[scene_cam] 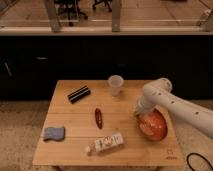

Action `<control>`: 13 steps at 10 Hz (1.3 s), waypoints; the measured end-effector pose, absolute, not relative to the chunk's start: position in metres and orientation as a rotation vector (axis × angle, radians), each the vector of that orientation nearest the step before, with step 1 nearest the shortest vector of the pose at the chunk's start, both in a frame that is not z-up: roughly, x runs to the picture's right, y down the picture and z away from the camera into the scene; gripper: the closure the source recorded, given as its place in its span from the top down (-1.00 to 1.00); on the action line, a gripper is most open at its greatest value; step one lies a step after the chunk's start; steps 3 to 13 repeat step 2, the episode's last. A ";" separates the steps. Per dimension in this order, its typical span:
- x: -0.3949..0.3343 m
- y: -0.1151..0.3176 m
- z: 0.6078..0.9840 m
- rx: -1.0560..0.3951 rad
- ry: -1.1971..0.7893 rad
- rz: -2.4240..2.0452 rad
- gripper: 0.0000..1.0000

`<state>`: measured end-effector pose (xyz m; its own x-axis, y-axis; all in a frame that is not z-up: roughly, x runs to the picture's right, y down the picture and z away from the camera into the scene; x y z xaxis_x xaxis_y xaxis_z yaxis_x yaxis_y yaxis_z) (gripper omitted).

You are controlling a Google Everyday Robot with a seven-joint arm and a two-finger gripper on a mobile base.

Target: Drag the ceramic bowl in a circle

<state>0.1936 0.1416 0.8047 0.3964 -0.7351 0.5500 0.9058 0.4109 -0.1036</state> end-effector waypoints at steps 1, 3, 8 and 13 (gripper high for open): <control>0.194 0.140 0.804 -0.422 -0.463 -1.077 -0.94; 0.194 0.140 0.804 -0.420 -0.464 -1.078 -0.94; 0.194 0.140 0.804 -0.420 -0.464 -1.078 -0.94; 0.194 0.140 0.804 -0.420 -0.464 -1.078 -0.94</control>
